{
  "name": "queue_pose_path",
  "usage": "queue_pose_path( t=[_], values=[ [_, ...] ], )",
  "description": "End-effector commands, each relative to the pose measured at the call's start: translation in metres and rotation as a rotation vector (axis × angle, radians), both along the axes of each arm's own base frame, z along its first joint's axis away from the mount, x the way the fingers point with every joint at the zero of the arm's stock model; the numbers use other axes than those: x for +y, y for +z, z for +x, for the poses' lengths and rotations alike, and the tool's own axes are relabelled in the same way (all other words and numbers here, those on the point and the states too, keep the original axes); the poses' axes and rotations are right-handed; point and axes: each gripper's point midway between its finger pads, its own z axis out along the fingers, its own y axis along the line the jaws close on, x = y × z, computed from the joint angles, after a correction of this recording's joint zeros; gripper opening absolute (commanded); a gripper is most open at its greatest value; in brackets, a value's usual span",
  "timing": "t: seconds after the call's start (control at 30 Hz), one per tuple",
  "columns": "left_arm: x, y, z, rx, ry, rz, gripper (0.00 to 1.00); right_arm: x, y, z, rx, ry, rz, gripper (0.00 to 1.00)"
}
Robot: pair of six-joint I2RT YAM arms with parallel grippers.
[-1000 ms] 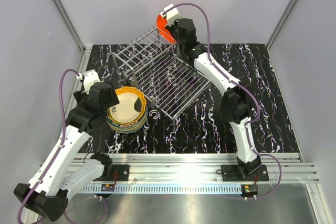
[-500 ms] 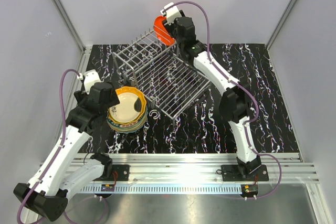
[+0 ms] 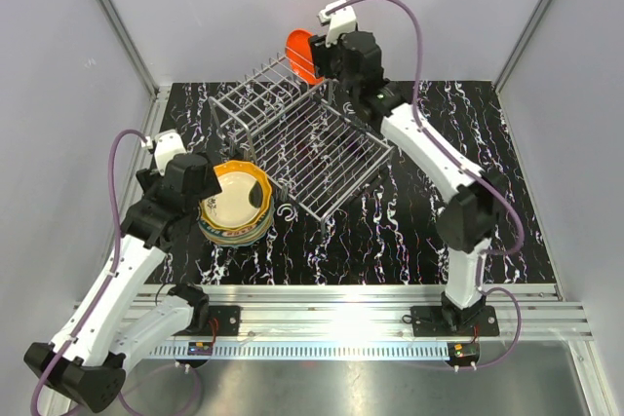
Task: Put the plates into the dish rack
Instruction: Insert the plate into the dish rack, then grab a plate with the right arm
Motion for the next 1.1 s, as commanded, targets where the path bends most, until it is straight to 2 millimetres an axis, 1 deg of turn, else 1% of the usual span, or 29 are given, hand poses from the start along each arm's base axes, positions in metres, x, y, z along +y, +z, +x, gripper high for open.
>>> queue_pose_path(
  t=[0.0, 0.03, 0.07, 0.1, 0.13, 0.17, 0.2, 0.23, 0.3, 0.33, 0.37, 0.43, 0.5, 0.57, 0.67, 0.7, 0.73, 0.77, 0.8, 0.83, 0.87, 0.9, 0.93, 0.97, 1.03, 1.07],
  values=[
    [0.003, 0.022, 0.003, -0.086, 0.017, -0.008, 0.99, 0.006, 0.041, -0.054, 0.076, 0.102, 0.226, 0.61],
    [0.003, 0.024, 0.003, -0.092, 0.017, -0.01, 0.99, 0.013, 0.04, -0.066, 0.098, 0.133, 0.245, 0.59],
    [0.004, 0.025, 0.003, -0.095, 0.018, -0.012, 0.99, 0.018, 0.016, -0.077, 0.162, 0.142, 0.259, 0.57],
    [0.003, 0.026, 0.002, -0.1, 0.016, -0.014, 0.99, 0.015, 0.025, -0.093, 0.156, 0.154, 0.291, 0.46],
    [0.004, 0.026, 0.002, -0.104, 0.018, -0.014, 0.99, 0.027, 0.024, -0.11, 0.174, 0.184, 0.336, 0.41],
    [0.005, 0.027, 0.001, -0.106, 0.022, -0.012, 0.99, 0.033, -0.005, -0.122, 0.233, 0.194, 0.327, 0.39],
    [0.006, 0.028, 0.001, -0.108, 0.028, -0.01, 0.99, 0.035, 0.0, -0.136, 0.239, 0.214, 0.355, 0.37],
    [0.008, 0.029, 0.0, -0.112, 0.032, -0.012, 0.99, 0.052, -0.025, -0.158, 0.315, 0.241, 0.37, 0.36],
    [0.007, 0.03, 0.001, -0.115, 0.03, -0.016, 0.99, 0.069, -0.041, -0.186, 0.377, 0.279, 0.373, 0.35],
    [0.008, 0.03, 0.001, -0.116, 0.033, -0.018, 0.99, 0.077, -0.052, -0.196, 0.42, 0.28, 0.39, 0.35],
    [0.008, 0.03, 0.001, -0.115, 0.035, -0.02, 0.99, 0.094, -0.069, -0.22, 0.468, 0.319, 0.369, 0.35],
    [0.009, 0.031, 0.0, -0.123, 0.033, -0.033, 0.99, 0.107, -0.098, -0.236, 0.538, 0.319, 0.351, 0.35],
    [0.01, 0.033, -0.001, -0.135, 0.031, -0.044, 0.99, 0.123, -0.119, -0.254, 0.582, 0.327, 0.34, 0.35],
    [0.01, 0.034, -0.002, -0.149, 0.029, -0.052, 0.99, 0.126, -0.145, -0.257, 0.633, 0.285, 0.341, 0.35],
    [0.01, 0.035, -0.003, -0.162, 0.021, -0.06, 0.99, 0.139, -0.159, -0.261, 0.674, 0.288, 0.351, 0.35],
    [0.01, 0.035, -0.003, -0.162, 0.021, -0.06, 0.99, 0.148, -0.171, -0.267, 0.697, 0.297, 0.327, 0.35],
    [0.01, 0.035, -0.003, -0.161, 0.022, -0.061, 0.99, 0.155, -0.166, -0.268, 0.693, 0.31, 0.33, 0.35],
    [0.011, 0.035, -0.003, -0.162, 0.026, -0.059, 0.99, 0.16, -0.178, -0.269, 0.708, 0.303, 0.309, 0.35],
    [0.011, 0.035, -0.003, -0.161, 0.025, -0.058, 0.99, 0.164, -0.179, -0.269, 0.709, 0.305, 0.305, 0.35],
    [0.011, 0.035, -0.003, -0.161, 0.026, -0.059, 0.99, 0.171, -0.175, -0.27, 0.701, 0.309, 0.309, 0.35],
    [0.011, 0.035, -0.003, -0.161, 0.026, -0.059, 0.99, 0.172, -0.187, -0.269, 0.717, 0.289, 0.28, 0.34],
    [0.011, 0.035, -0.003, -0.162, 0.026, -0.059, 0.99, 0.172, -0.181, -0.262, 0.698, 0.253, 0.288, 0.33],
    [0.011, 0.035, -0.003, -0.164, 0.027, -0.062, 0.99, 0.171, -0.185, -0.26, 0.699, 0.23, 0.273, 0.33],
    [0.011, 0.035, -0.003, -0.162, 0.025, -0.062, 0.99, 0.168, -0.195, -0.258, 0.705, 0.202, 0.241, 0.32],
    [0.009, 0.036, -0.003, -0.165, 0.016, -0.069, 0.99, 0.168, -0.193, -0.253, 0.682, 0.172, 0.233, 0.32],
    [0.008, 0.036, -0.003, -0.168, 0.013, -0.071, 0.99, 0.168, -0.196, -0.252, 0.683, 0.166, 0.228, 0.32]
  ],
)
